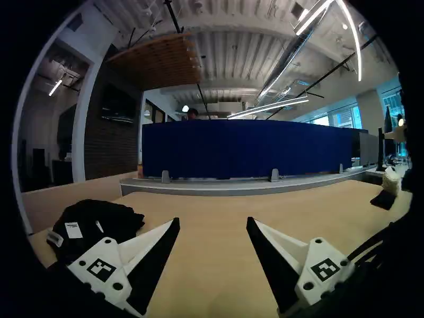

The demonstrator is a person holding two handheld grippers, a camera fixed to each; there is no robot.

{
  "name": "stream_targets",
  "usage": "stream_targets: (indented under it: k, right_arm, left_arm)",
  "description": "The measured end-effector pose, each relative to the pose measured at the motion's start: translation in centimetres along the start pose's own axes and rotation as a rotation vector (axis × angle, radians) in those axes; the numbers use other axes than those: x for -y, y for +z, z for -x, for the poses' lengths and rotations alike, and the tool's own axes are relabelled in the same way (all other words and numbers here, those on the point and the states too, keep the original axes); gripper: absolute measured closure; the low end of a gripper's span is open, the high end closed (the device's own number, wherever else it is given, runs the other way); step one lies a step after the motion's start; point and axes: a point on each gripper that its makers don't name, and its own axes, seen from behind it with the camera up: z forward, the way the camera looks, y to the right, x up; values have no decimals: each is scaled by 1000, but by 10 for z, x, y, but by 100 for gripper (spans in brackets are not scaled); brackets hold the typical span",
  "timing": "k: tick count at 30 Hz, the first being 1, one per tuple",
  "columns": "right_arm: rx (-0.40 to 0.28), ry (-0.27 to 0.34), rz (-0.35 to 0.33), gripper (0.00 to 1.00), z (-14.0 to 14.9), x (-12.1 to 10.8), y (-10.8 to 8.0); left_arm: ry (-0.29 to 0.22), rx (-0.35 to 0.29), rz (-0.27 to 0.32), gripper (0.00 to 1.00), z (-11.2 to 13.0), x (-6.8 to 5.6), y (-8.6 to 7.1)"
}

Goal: Fold towel

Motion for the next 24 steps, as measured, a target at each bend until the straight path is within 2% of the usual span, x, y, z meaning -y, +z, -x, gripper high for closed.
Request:
stream_targets:
  k: [9,15,24]
  right_arm:
    - [-24,11,-23,2,12,0,-2]
    - [-29,37,-8,1,35,-9,-2]
    - [-21,109,20,1,75,-27,-3]
  left_arm:
    - [1,-1,0,7,0,-1,0]
    - [2,-1,0,7,0,-2,0]
    - [1,-1,0,6,0,-2,-1]
